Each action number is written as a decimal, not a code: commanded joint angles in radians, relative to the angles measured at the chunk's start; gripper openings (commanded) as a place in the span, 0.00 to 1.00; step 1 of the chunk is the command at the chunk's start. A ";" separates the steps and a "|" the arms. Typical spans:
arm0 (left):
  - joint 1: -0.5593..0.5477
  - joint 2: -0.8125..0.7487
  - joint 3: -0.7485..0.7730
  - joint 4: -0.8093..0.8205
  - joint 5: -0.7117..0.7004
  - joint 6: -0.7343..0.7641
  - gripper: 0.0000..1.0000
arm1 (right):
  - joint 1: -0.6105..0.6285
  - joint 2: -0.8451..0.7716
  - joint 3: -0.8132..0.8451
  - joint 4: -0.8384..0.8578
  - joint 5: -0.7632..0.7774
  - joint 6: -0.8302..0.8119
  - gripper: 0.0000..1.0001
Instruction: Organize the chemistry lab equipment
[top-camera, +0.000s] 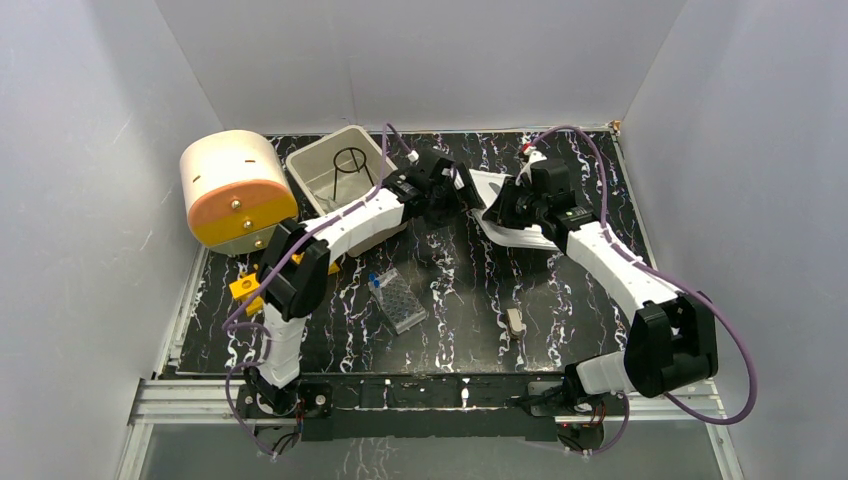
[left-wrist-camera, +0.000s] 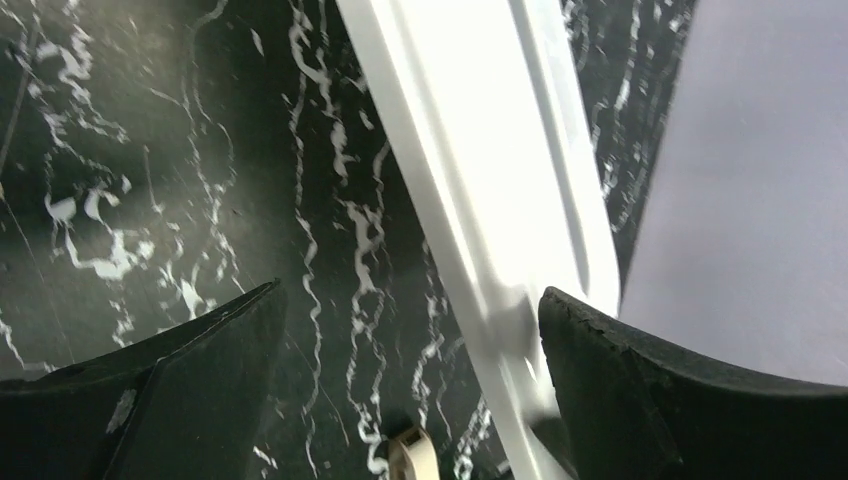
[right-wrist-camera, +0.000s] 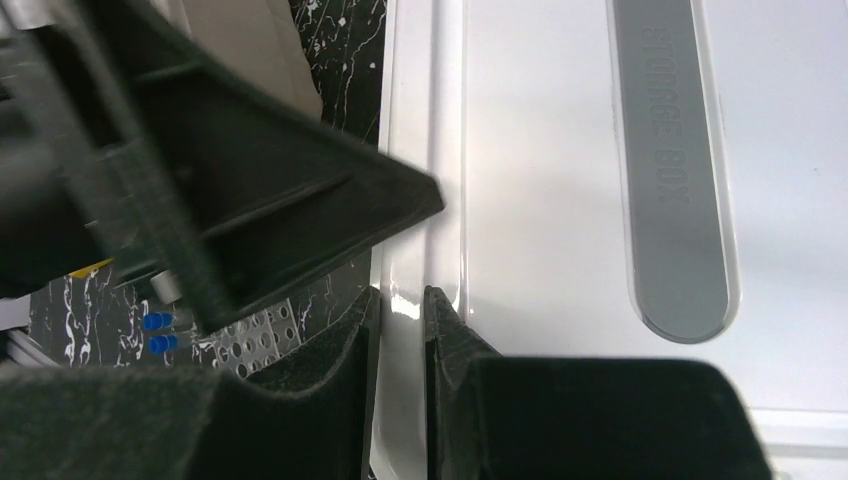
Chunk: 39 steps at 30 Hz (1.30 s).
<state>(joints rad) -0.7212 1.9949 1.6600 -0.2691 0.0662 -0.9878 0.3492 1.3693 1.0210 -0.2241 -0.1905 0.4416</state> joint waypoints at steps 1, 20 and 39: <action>-0.004 0.043 0.076 0.041 -0.102 0.039 0.92 | 0.004 -0.053 -0.007 0.066 -0.021 0.016 0.06; -0.008 0.097 0.091 0.205 0.035 -0.046 0.10 | 0.005 -0.121 -0.089 0.090 -0.039 0.075 0.07; 0.154 -0.139 0.248 0.049 0.216 0.174 0.00 | -0.048 -0.186 0.199 -0.058 -0.046 0.086 0.77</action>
<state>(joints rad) -0.6796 2.0571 1.8500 -0.1890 0.1917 -0.8368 0.3153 1.2228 1.1099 -0.2787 -0.2165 0.5182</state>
